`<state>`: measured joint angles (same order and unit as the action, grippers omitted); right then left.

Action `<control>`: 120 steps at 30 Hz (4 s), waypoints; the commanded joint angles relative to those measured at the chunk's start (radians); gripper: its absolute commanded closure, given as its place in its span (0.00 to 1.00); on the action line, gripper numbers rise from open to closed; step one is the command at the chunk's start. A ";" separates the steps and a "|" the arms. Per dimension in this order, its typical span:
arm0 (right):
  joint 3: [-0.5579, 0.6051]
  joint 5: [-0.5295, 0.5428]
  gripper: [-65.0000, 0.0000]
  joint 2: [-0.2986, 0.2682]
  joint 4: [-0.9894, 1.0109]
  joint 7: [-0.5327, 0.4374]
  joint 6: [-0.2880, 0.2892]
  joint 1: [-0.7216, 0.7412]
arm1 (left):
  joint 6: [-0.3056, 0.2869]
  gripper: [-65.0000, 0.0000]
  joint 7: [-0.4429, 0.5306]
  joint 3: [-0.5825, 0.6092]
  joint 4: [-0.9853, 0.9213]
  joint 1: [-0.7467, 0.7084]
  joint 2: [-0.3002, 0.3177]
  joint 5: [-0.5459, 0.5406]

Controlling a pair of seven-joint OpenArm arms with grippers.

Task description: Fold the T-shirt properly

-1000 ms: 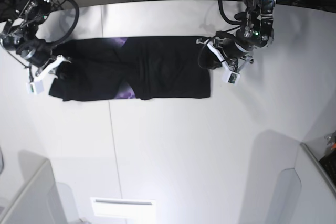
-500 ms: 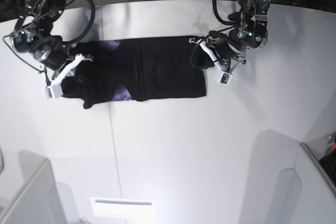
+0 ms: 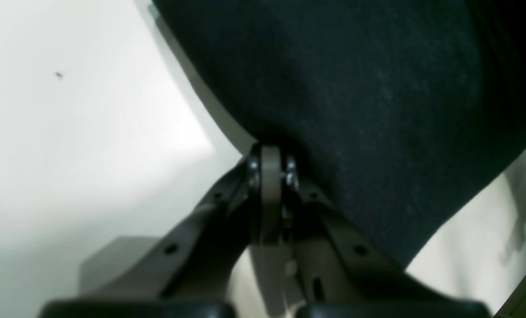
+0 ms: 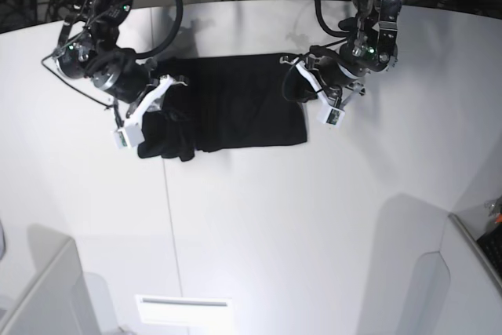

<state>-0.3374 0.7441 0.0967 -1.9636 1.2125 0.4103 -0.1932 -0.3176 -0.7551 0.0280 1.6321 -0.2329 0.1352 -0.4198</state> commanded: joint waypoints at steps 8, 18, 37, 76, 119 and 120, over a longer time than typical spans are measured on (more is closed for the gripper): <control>0.116 0.030 1.00 0.011 -0.020 -0.086 -0.061 -0.004 | 0.004 1.00 -0.031 0.043 0.004 0.007 -0.001 0.017; 0.171 0.030 1.00 0.015 -0.020 -0.105 -0.080 -0.002 | 0.004 1.00 -0.033 0.053 0.000 0.036 -0.001 0.017; 0.320 0.025 1.00 0.019 -0.010 -0.178 -0.155 0.004 | 0.004 1.00 -0.033 0.042 0.003 0.039 -0.001 0.016; 0.334 0.024 1.00 0.022 0.185 -0.244 -0.156 0.053 | -0.143 1.00 -0.180 -0.363 0.225 -0.196 0.053 0.014; 0.512 0.024 0.68 0.016 0.272 -0.242 -0.265 0.114 | -0.143 1.00 -0.182 -0.428 0.225 -0.188 0.057 0.016; 0.532 0.024 0.68 0.016 0.272 -0.242 -0.279 0.122 | -0.143 1.00 -0.182 -0.437 0.227 -0.188 0.057 0.016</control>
<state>0.1986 0.7528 0.1085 -1.6756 0.9874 0.1272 -0.0879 -0.4561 -0.9470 -0.4057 1.8381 -0.4210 0.1841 -0.3962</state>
